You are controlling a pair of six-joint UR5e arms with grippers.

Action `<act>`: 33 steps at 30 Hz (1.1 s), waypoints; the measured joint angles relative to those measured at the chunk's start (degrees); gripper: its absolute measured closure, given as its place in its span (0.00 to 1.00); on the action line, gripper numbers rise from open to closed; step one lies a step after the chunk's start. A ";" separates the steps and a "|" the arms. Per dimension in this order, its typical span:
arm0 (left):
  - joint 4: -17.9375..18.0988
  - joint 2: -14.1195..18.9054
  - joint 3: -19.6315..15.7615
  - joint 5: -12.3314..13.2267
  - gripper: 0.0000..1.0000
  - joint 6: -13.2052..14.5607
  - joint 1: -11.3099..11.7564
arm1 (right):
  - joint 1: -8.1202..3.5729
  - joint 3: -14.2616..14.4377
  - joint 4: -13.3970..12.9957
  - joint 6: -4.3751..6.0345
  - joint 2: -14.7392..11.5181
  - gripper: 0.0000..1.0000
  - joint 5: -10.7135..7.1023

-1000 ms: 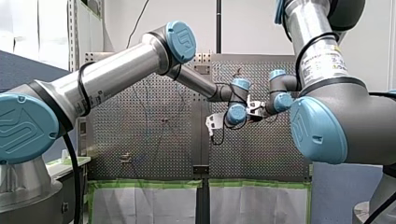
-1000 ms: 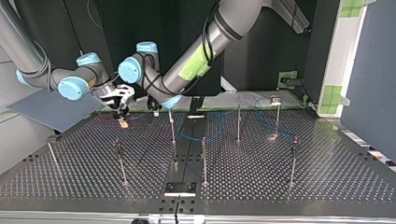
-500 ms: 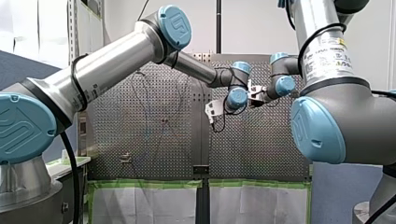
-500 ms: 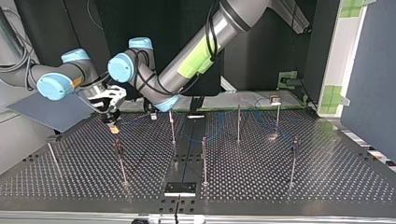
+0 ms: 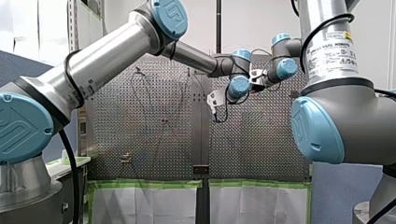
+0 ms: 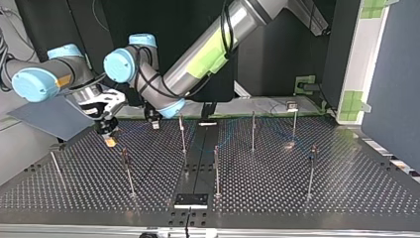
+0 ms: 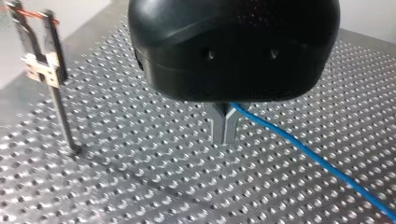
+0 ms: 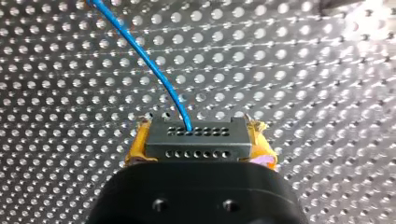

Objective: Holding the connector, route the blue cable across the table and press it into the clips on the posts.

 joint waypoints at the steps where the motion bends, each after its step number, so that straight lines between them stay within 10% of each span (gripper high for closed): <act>1: -0.03 0.22 0.00 -0.03 1.00 0.04 -0.08 | -0.01 0.00 0.12 0.00 -0.17 1.00 0.00; 33: 2.48 5.62 0.15 1.96 1.00 4.66 -0.87 | -0.72 -2.31 3.18 0.38 -5.60 1.00 0.20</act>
